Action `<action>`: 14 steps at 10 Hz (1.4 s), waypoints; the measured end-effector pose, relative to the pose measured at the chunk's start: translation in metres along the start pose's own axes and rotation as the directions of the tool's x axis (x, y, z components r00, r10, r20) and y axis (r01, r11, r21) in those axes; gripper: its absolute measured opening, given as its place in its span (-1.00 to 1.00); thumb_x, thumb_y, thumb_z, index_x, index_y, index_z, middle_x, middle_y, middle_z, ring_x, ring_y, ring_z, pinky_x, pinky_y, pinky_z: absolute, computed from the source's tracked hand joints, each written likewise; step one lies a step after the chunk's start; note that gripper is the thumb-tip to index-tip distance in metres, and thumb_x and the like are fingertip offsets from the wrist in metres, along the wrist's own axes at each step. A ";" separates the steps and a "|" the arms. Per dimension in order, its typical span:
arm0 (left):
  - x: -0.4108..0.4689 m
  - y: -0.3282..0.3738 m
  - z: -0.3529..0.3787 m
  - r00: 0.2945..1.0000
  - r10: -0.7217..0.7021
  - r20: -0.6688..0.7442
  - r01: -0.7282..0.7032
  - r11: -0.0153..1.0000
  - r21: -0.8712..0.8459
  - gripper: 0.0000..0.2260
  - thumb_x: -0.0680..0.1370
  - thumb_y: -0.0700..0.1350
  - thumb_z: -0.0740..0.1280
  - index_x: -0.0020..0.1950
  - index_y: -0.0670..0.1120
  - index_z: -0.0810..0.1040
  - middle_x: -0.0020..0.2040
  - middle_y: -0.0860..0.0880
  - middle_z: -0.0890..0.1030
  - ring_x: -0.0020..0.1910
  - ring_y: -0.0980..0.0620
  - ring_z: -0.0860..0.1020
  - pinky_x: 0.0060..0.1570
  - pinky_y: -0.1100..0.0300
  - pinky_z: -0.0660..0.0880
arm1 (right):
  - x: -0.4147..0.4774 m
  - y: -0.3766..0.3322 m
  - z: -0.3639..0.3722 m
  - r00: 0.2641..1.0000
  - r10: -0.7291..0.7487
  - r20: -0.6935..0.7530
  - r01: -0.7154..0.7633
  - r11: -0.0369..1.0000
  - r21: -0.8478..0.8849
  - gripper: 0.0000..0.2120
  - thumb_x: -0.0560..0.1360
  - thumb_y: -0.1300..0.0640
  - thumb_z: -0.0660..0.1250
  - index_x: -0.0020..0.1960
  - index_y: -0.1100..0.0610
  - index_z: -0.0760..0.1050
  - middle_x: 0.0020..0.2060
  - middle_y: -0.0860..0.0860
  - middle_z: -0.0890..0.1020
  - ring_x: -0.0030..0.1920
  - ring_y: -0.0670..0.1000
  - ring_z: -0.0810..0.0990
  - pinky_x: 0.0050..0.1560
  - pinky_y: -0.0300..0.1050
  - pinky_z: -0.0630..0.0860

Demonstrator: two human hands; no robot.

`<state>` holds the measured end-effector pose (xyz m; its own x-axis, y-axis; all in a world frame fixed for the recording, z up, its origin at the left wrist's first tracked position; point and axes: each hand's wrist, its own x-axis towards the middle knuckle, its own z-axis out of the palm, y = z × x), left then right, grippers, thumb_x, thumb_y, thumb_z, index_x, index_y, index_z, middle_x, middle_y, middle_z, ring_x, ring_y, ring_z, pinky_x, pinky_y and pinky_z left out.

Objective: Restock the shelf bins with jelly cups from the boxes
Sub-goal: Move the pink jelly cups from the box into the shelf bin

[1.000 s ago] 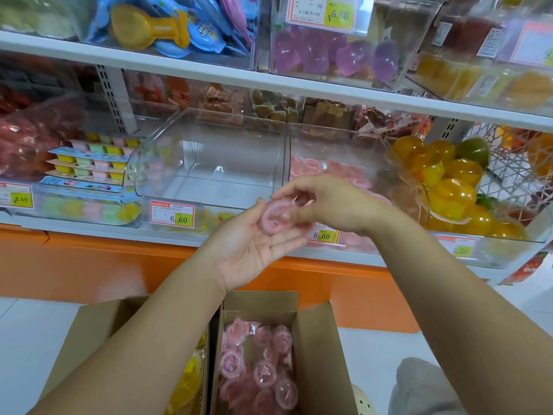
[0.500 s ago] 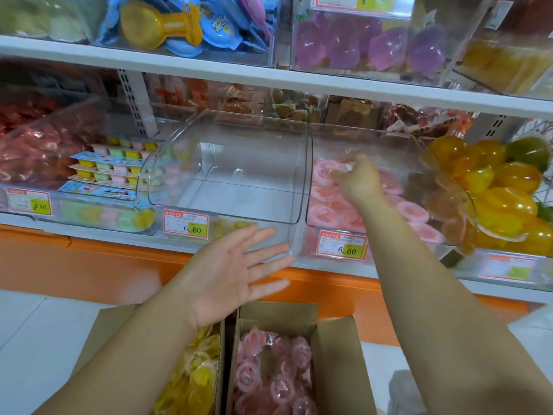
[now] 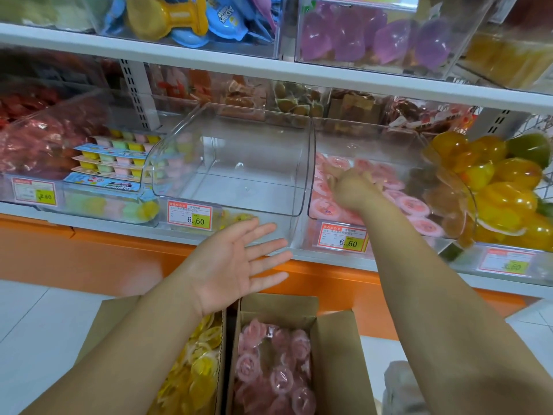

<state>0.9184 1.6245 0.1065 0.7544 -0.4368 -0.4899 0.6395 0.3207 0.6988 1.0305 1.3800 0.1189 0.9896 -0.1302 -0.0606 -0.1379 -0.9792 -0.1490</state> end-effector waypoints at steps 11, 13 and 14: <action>0.091 -0.228 -0.075 0.719 -0.306 -0.624 0.436 0.898 0.062 -0.61 0.63 0.11 0.23 0.36 -0.09 0.47 0.26 -0.11 0.55 0.27 -0.15 0.52 0.35 -0.08 0.43 | -0.191 0.004 0.301 0.632 0.272 0.726 -0.764 0.379 0.522 -0.56 0.65 -0.03 0.05 0.42 0.20 0.34 0.28 0.17 0.50 0.19 0.16 0.51 0.11 -0.07 0.43; 0.132 -0.251 -0.103 0.682 -0.245 -0.689 0.431 0.896 0.108 -0.61 0.66 0.04 0.22 0.41 -0.13 0.46 0.36 -0.16 0.52 0.31 -0.19 0.50 0.32 -0.01 0.44 | -0.170 0.007 0.336 0.626 0.287 0.725 -0.710 0.594 0.378 -0.48 0.66 -0.10 -0.07 0.58 0.04 0.04 0.53 0.16 0.16 0.47 0.20 0.23 0.39 -0.03 0.21; 0.151 -0.262 -0.114 0.678 -0.234 -0.697 0.424 0.899 0.111 -0.61 0.64 0.01 0.25 0.39 -0.19 0.47 0.33 -0.21 0.54 0.29 -0.21 0.53 0.16 0.05 0.48 | -0.167 0.007 0.361 0.666 0.241 0.706 -0.615 0.713 0.337 -0.49 0.67 0.03 -0.02 0.58 0.05 -0.04 0.57 0.07 -0.06 0.53 0.18 0.02 0.45 0.04 0.06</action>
<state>0.8822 1.5707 -0.2100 0.4651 0.2146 -0.8588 0.8782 0.0101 0.4782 0.8503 1.4507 -0.2282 0.5977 -0.2124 -0.7731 -0.7204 -0.5655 -0.4016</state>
